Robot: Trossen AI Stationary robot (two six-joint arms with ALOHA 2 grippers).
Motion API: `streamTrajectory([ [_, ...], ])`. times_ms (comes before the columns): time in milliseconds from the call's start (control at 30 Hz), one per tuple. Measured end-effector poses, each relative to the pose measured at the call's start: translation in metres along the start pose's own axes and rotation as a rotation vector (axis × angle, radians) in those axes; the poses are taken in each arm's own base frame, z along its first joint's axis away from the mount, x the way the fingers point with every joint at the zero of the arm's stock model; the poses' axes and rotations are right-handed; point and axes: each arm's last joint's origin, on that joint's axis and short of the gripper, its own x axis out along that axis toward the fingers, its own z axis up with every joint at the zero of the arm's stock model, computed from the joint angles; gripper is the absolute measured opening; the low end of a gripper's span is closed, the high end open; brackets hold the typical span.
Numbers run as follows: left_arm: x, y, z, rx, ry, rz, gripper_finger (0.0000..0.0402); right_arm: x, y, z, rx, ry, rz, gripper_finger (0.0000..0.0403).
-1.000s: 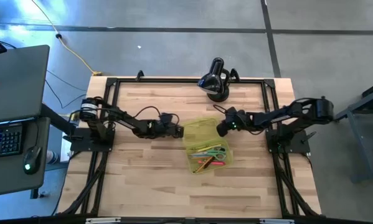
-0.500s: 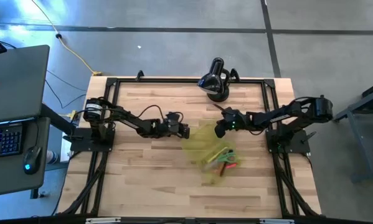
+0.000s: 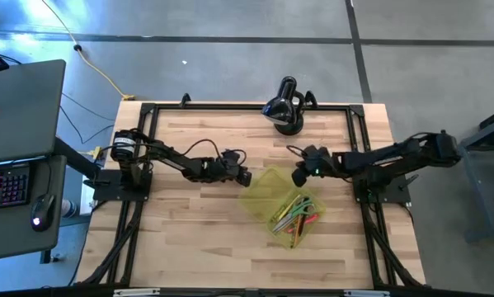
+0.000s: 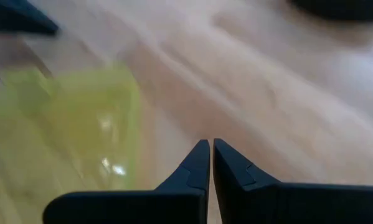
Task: Pick & place school supplies into a supply box
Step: Close the yellow school supply box
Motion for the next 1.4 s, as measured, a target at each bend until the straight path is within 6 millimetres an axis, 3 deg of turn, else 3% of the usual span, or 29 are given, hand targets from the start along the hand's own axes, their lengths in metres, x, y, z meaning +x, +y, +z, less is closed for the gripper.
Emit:
streamTrajectory([
  [100,0.0,0.005,-0.004,-0.024,0.037,0.042,0.001,-0.01,0.002,-0.01,0.003,0.068,0.004,0.0],
  [300,0.004,0.003,-0.009,-0.029,0.098,-0.017,0.0034,-0.032,0.011,-0.03,0.001,0.18,0.054,0.0],
  [500,0.009,0.004,-0.014,-0.025,0.109,-0.025,0.001,-0.057,0.009,-0.054,0.049,0.343,0.032,0.0],
  [667,0.009,0.002,-0.014,-0.002,0.125,-0.061,0.0031,-0.074,0.006,-0.071,0.094,0.494,0.003,0.0],
  [900,0.008,-0.001,-0.016,0.008,0.144,-0.091,0.001,-0.088,0.025,-0.092,0.068,0.65,0.174,0.0],
  [1133,0.009,-0.006,-0.014,0.031,0.153,-0.128,0.0029,-0.093,0.043,-0.098,0.065,0.527,0.303,0.0],
  [1267,0.011,-0.013,-0.011,0.048,0.159,-0.154,0.001,-0.084,0.045,-0.103,0.049,0.461,0.246,0.0],
  [1400,0.012,-0.02,-0.006,0.054,0.149,-0.171,0.0016,-0.069,0.047,-0.112,0.033,0.476,0.171,0.0],
])
